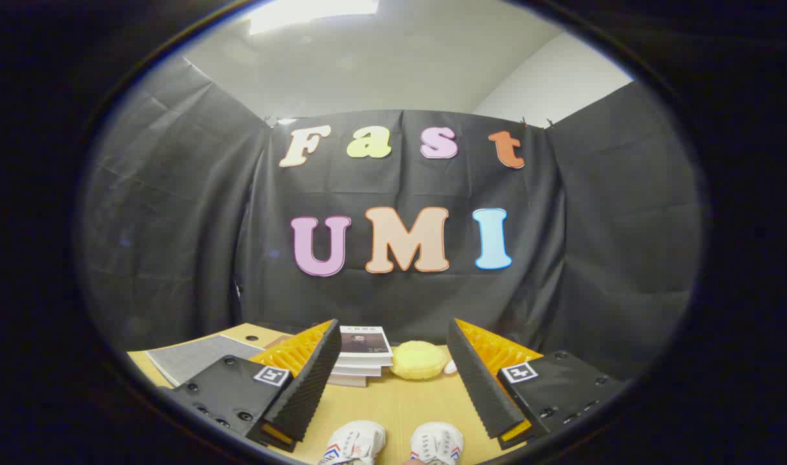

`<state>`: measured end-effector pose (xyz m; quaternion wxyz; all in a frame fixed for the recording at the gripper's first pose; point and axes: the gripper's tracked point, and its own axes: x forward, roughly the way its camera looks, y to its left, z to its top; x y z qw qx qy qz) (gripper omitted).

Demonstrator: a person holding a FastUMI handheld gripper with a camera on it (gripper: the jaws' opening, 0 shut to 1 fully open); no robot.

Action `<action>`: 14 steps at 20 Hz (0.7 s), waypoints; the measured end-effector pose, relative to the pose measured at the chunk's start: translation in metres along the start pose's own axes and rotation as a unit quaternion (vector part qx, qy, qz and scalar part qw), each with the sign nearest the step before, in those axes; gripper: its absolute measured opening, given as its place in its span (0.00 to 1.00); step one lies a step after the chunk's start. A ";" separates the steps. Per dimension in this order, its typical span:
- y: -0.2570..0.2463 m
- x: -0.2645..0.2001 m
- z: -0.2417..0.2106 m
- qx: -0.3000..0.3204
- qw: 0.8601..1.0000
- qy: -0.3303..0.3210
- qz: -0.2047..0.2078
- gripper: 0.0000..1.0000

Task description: Open the storage box then place both shoes into the box .Put the left shoe in first, then the right shoe, with the right side of both shoes facing outward in a uniform manner.

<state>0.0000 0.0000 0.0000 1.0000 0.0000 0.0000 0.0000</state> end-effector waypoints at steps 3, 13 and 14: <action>0.007 0.005 -0.001 0.000 1.000 0.000 0.005 1.00; 0.001 0.005 -0.008 0.003 1.000 0.004 -0.010 1.00; 0.001 0.005 -0.008 -0.001 1.000 0.001 -0.010 1.00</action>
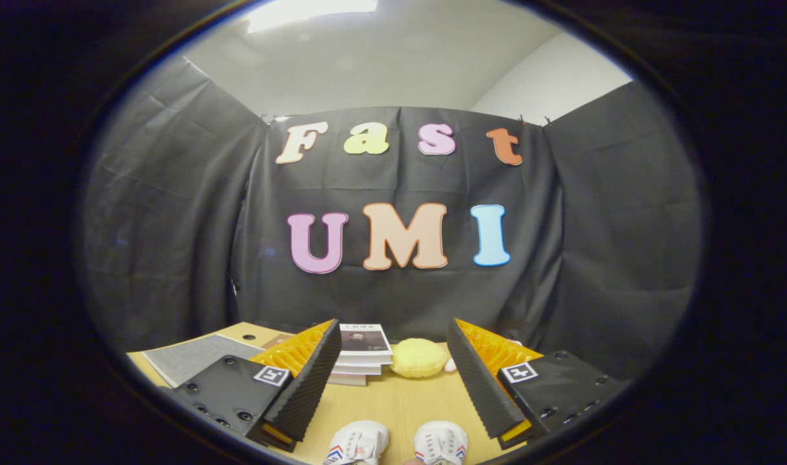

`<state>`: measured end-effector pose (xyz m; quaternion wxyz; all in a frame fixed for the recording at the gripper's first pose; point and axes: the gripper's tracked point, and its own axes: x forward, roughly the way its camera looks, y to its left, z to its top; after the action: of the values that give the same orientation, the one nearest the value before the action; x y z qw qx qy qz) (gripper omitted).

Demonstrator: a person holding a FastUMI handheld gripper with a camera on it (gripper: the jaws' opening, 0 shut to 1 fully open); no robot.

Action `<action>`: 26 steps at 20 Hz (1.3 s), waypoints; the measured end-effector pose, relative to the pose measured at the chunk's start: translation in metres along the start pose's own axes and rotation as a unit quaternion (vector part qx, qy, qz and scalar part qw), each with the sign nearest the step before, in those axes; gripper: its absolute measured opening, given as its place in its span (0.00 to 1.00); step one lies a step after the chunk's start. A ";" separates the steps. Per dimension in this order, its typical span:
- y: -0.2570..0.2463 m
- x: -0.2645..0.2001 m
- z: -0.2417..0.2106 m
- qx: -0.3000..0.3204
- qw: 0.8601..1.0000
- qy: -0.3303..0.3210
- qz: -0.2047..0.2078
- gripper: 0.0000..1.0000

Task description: Open the storage box then place both shoes into the box .Put the left shoe in first, then the right shoe, with the right side of both shoes facing outward in a uniform manner.

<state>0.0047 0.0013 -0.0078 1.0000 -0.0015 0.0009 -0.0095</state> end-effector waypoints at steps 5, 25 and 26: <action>0.007 -0.001 0.001 -0.002 1.000 0.002 0.007 1.00; 0.114 -0.007 -0.108 0.254 0.913 0.249 0.198 1.00; 0.119 -0.009 -0.113 0.269 0.905 0.260 0.204 1.00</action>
<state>-0.0022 0.1198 -0.1208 0.9069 0.2702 0.2582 0.1948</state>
